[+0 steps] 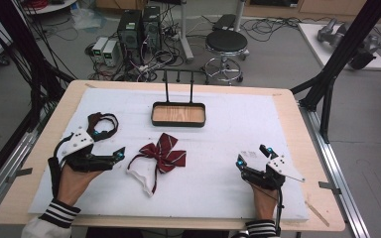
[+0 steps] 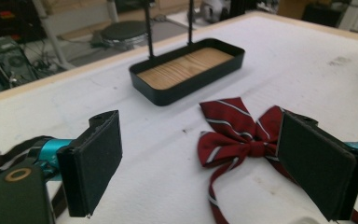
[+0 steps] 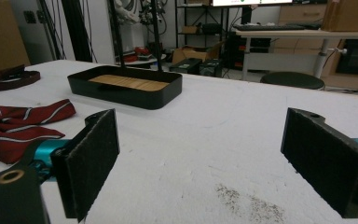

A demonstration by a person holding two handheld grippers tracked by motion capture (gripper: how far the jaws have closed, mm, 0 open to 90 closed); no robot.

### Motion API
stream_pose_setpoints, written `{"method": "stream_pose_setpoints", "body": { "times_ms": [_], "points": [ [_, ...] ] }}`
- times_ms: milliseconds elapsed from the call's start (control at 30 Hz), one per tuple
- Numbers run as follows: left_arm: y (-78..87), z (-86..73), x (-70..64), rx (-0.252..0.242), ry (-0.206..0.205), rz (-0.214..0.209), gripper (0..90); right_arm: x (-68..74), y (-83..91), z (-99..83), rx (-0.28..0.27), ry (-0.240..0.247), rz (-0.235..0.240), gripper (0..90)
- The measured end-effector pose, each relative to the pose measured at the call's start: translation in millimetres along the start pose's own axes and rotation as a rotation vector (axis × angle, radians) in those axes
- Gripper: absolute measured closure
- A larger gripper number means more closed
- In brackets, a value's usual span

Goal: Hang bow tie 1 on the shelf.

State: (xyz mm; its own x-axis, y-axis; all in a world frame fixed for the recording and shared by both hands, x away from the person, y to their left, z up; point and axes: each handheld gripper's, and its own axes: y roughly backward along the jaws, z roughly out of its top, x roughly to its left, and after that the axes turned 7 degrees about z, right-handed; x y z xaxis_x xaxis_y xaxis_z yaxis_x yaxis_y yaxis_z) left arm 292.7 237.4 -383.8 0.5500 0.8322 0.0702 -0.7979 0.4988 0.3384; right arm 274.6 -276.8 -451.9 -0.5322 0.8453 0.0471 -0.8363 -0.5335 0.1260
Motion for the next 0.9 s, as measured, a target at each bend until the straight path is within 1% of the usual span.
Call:
{"method": "stream_pose_setpoints", "body": {
  "times_ms": [33,67,100,167,200,267,400,467,533,700,800,867,900],
  "points": [
    [0.0,0.0,0.0,0.0,0.0,0.0,14.9,-0.1,0.1,0.0,0.0,0.002,0.0,10.7],
    [-1.9,1.2,-2.7,0.017,-0.004,-0.008,14.9,0.0,0.1,0.0,-0.002,-0.001,0.0,10.7],
    [-6.0,3.7,-8.0,0.047,-0.015,-0.023,14.9,0.1,0.3,-0.1,-0.001,-0.005,0.0,10.7],
    [-10.2,6.7,-13.8,0.074,-0.028,-0.034,14.9,-0.1,0.4,-0.1,-0.003,-0.007,0.0,10.6],
    [-10.2,6.7,-13.8,0.074,-0.028,-0.034,14.9,-0.1,0.4,-0.2,-0.003,-0.007,0.0,10.7],
    [-14.6,9.9,-20.0,0.091,-0.049,-0.036,14.9,-0.2,0.5,-0.2,-0.004,-0.006,0.0,10.7],
    [-26.8,13.6,-33.6,0.134,-0.086,-0.059,14.9,-0.2,0.6,-0.3,-0.005,-0.005,0.0,10.7],
    [-32.4,14.4,-38.6,0.154,-0.097,-0.07,14.9,-0.2,0.6,-0.2,-0.005,-0.004,0.0,10.6],
    [-39.3,15.6,-44.0,0.171,-0.104,-0.079,14.9,-0.4,0.7,-0.3,-0.008,-0.003,0.001,10.7],
    [-52.1,17.8,-51.0,0.209,-0.115,-0.089,14.9,-0.6,0.9,-0.3,-0.01,-0.006,-0.002,10.7],
    [-59.3,19.4,-54.3,0.24,-0.113,-0.09,15.3,-0.7,0.8,-0.3,-0.012,-0.007,-0.003,10.7],
    [-64.2,20.9,-56.4,0.266,-0.105,-0.099,15.3,-0.8,0.8,-0.3,-0.012,-0.007,-0.003,10.7],
    [-66.3,21.9,-57.6,0.275,-0.108,-0.102,15.3,-0.8,0.8,-0.3,-0.012,-0.006,-0.003,10.6]
  ]
}}
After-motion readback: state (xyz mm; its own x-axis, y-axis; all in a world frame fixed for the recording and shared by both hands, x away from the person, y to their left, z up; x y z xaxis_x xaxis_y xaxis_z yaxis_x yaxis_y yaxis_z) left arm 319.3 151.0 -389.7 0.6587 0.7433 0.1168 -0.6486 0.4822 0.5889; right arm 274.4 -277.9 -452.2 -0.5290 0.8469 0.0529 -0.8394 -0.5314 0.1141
